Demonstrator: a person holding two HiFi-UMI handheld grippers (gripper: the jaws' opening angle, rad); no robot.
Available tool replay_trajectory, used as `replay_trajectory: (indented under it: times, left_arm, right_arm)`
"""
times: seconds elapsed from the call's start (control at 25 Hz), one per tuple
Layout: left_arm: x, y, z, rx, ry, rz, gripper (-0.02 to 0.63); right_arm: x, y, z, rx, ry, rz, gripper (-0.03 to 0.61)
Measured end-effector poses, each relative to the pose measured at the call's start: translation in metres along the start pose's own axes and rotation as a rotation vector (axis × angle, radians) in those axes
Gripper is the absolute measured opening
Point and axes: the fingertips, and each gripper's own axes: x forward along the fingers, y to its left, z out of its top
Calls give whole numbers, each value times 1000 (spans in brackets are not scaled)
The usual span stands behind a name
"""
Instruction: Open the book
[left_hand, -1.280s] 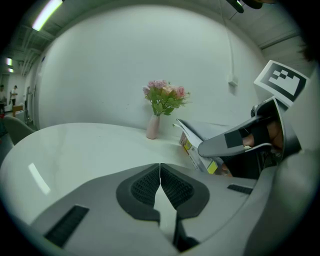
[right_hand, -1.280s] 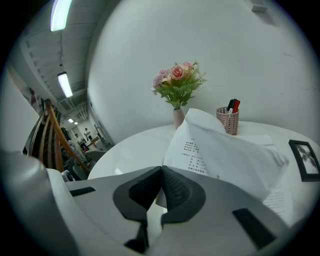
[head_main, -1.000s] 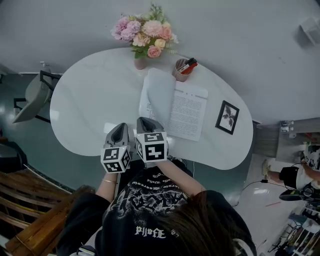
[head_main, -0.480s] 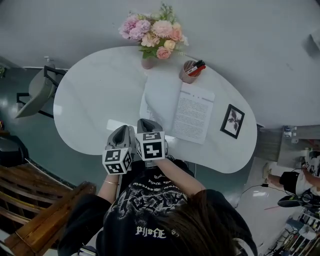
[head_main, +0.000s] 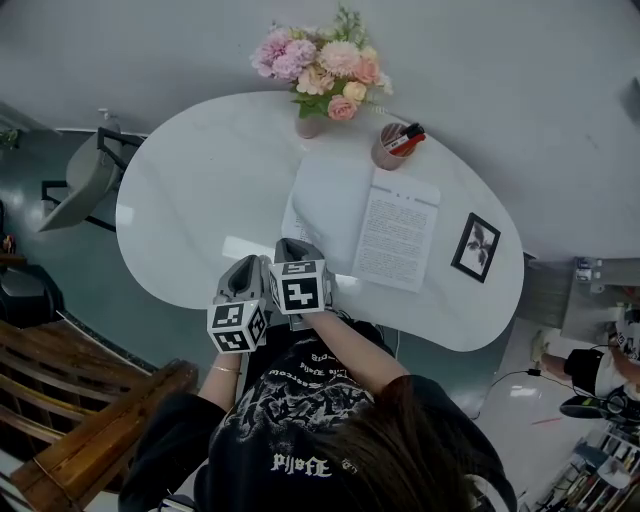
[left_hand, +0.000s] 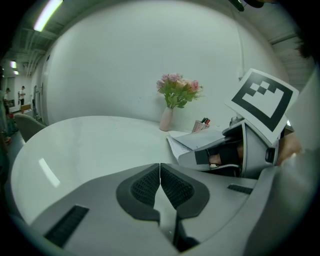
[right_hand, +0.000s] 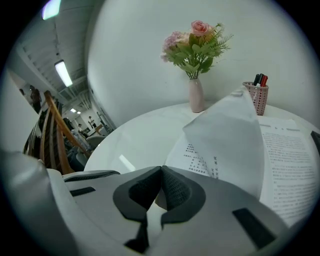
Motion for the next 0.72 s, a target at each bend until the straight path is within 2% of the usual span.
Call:
replay_trajectory:
  times: [0.44,0.6,0.72]
  left_arm:
    - [-5,8,0,-4,-4,11,25]
    - [-5,10,-1,-7,-1,16,25]
    - [-5,10,-4,-14,1,20,25]
  right_arm:
    - [15,3,-26,-19,86,7,29]
    - [19,1,-32,16,110,27,31]
    - [20,7,-33,3,109,54,76]
